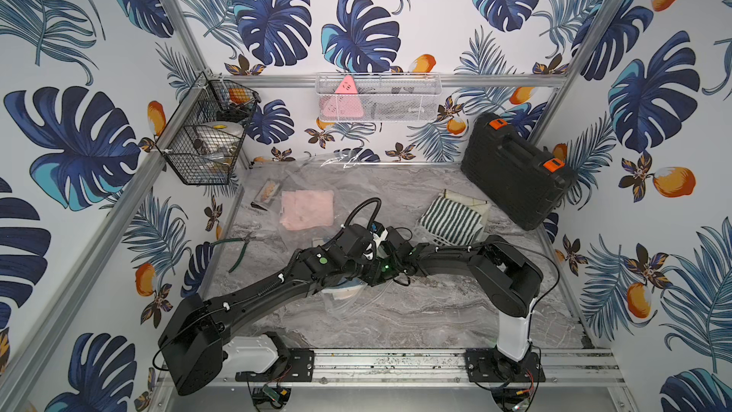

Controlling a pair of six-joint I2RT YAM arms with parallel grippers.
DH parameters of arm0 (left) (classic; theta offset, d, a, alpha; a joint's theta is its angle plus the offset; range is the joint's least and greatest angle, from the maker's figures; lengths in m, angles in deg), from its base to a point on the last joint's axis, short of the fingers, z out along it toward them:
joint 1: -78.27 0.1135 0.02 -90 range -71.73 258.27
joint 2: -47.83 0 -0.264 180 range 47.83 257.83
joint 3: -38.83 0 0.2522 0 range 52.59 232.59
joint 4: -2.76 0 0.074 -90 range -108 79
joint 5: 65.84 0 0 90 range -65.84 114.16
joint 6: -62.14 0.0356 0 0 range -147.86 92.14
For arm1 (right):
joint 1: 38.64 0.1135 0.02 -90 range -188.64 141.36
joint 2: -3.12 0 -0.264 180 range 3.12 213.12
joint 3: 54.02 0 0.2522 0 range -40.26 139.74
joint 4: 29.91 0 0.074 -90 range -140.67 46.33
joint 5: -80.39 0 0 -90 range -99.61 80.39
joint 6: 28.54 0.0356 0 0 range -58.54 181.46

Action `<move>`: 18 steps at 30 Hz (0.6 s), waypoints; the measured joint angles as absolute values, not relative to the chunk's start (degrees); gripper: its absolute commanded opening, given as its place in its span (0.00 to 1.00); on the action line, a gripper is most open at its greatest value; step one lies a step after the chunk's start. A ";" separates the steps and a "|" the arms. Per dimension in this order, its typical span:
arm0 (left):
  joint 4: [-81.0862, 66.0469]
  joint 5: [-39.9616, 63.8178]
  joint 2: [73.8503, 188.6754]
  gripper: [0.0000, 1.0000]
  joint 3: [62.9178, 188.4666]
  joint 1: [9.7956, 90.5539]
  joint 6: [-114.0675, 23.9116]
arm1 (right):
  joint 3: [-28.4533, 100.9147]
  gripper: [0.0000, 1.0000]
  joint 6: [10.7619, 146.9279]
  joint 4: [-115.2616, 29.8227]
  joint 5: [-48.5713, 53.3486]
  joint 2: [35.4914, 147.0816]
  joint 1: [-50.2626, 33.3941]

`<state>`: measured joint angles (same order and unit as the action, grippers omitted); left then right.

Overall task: Place the folded towel into the vacuum bag
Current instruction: Place the towel in the vacuum bag.

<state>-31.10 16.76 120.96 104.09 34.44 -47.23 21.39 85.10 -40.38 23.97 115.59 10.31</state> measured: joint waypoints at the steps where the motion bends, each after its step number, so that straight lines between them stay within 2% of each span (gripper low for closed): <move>1: -31.12 16.76 120.85 0.00 103.94 34.44 -47.26 | 22.55 0.13 86.21 -39.42 25.07 117.14 10.47; 3: -31.54 16.76 120.50 0.00 103.28 34.44 -47.26 | 24.60 0.17 88.01 -37.36 26.84 120.68 10.77; 5: -32.04 16.89 119.73 0.00 102.39 34.44 -47.43 | 26.00 0.45 89.80 -36.18 28.76 122.95 10.77; 6: -32.10 16.96 119.32 0.01 102.10 34.44 -47.43 | 26.20 0.55 90.61 -35.88 29.57 123.11 10.75; 7: -32.39 16.98 118.79 0.10 101.93 34.44 -47.45 | 26.24 0.72 90.98 -35.57 30.14 122.73 10.73; 9: -33.24 16.98 117.83 0.29 101.95 34.44 -47.63 | 25.47 0.85 91.02 -36.34 29.98 120.59 10.75; 10: -33.98 16.87 117.17 0.35 102.17 34.46 -47.71 | 23.92 0.88 91.52 -37.30 29.39 118.34 10.49; 12: -35.86 16.41 115.40 0.41 102.87 35.01 -49.11 | 20.75 0.90 92.46 -40.77 27.16 113.75 9.90; 15: -36.72 17.46 112.50 0.39 103.88 37.37 -51.36 | 16.49 0.92 93.86 -45.36 26.64 109.27 9.22; 18: -33.96 17.59 111.65 0.30 103.44 39.01 -56.41 | 12.80 0.93 95.44 -46.96 26.01 106.04 9.26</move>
<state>-33.96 17.59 111.65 103.44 39.01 -56.41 12.80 95.44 -46.96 26.01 106.04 9.26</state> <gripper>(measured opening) 0.348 0.925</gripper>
